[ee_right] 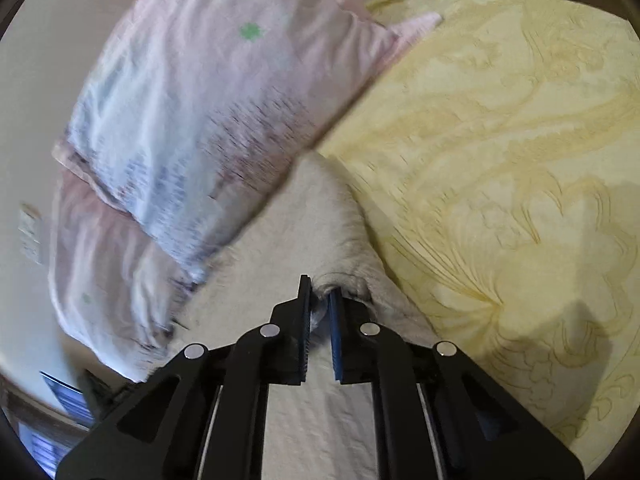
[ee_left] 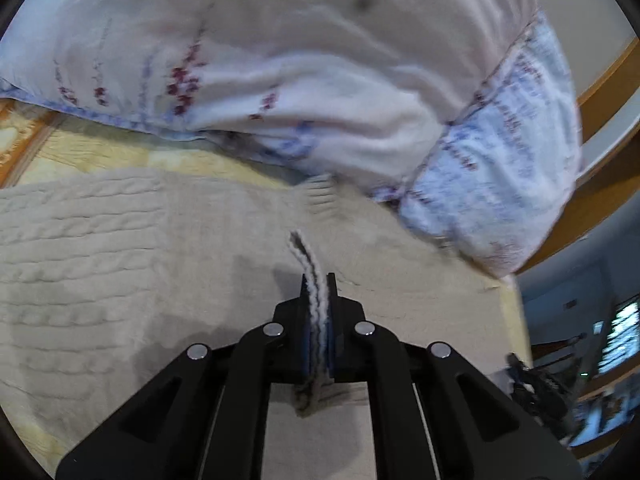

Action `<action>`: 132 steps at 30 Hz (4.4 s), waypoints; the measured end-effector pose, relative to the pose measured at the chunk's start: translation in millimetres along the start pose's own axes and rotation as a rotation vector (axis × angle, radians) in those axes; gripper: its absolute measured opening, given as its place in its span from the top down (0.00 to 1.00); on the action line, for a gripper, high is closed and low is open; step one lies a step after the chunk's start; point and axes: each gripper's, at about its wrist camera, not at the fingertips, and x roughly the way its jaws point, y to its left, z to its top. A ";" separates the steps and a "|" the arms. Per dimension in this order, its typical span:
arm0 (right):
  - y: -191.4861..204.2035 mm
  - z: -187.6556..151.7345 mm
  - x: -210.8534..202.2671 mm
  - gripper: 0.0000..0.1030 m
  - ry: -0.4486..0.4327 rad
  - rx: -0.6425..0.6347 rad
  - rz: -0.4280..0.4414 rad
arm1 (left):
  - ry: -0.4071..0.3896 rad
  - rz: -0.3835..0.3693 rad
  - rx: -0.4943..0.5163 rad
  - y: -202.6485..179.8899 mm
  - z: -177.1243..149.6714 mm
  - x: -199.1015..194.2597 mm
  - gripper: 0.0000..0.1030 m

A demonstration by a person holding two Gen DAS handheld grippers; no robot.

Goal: Fold small clothes

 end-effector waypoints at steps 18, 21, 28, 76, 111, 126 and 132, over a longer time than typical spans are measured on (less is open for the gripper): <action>37.5 -37.9 -21.0 0.36 -0.014 -0.292 -0.070 | -0.194 0.101 -0.128 103.4 -45.7 -150.9 0.35; 46.1 -54.3 -12.1 0.35 0.046 -0.336 0.000 | -0.244 0.173 -0.287 158.5 -55.7 -186.0 0.37; 52.8 -85.2 -0.2 0.34 0.122 -0.405 0.080 | -0.293 0.144 -0.603 242.4 -70.9 -209.4 0.47; 60.3 -93.7 -18.9 0.23 0.150 -0.500 0.149 | 0.130 -0.357 -0.142 -59.1 -60.3 1.7 0.55; 207.1 -121.3 28.4 0.94 -0.040 -0.885 0.203 | -0.093 -0.168 -0.372 93.4 -64.8 -79.8 0.49; 54.9 -20.9 16.1 0.51 0.144 -0.277 0.094 | -0.081 -0.174 -0.336 81.8 -68.8 -81.1 0.34; 53.5 -19.5 40.7 0.59 0.204 -0.297 0.044 | -0.078 -0.161 -0.325 77.5 -67.4 -80.2 0.31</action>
